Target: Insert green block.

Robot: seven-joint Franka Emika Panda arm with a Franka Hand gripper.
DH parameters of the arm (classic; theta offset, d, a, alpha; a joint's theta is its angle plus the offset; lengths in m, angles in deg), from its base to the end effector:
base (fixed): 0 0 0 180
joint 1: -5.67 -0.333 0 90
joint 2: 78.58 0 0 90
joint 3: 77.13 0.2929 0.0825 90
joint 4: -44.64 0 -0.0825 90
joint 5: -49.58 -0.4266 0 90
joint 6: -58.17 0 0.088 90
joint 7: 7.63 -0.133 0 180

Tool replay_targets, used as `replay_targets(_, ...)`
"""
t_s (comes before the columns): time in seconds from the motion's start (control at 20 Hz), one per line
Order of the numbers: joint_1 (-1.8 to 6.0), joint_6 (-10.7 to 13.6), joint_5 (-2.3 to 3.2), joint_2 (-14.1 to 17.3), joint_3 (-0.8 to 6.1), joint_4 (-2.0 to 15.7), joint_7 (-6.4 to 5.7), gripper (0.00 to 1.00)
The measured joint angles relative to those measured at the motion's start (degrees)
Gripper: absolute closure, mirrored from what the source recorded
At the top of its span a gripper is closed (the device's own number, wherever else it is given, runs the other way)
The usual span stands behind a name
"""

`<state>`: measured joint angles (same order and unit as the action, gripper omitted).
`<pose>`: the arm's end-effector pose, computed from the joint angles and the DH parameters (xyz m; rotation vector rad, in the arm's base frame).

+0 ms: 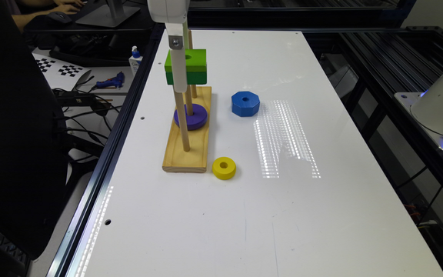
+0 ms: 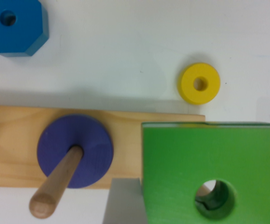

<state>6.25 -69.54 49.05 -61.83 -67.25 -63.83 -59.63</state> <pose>0.6451 0.1038 0.2848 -2.8501 1.1369 -0.0185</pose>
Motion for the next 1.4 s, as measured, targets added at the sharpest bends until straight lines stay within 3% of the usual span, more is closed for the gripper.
replay_targets(0.55, 0.19, -0.3, 0.50, 1.2, -0.28, 1.52, 0.00, 1.00)
replay_targets(0.75, -0.18, -0.3, 0.50, 2.4, 0.04, 3.24, -0.24, 1.00)
replay_targets(0.95, -0.98, 0.0, 0.96, 4.0, 0.17, 5.28, -1.30, 1.00)
replay_targets(1.4, -1.13, 0.0, 0.96, 4.3, 0.17, 5.52, -1.36, 1.00)
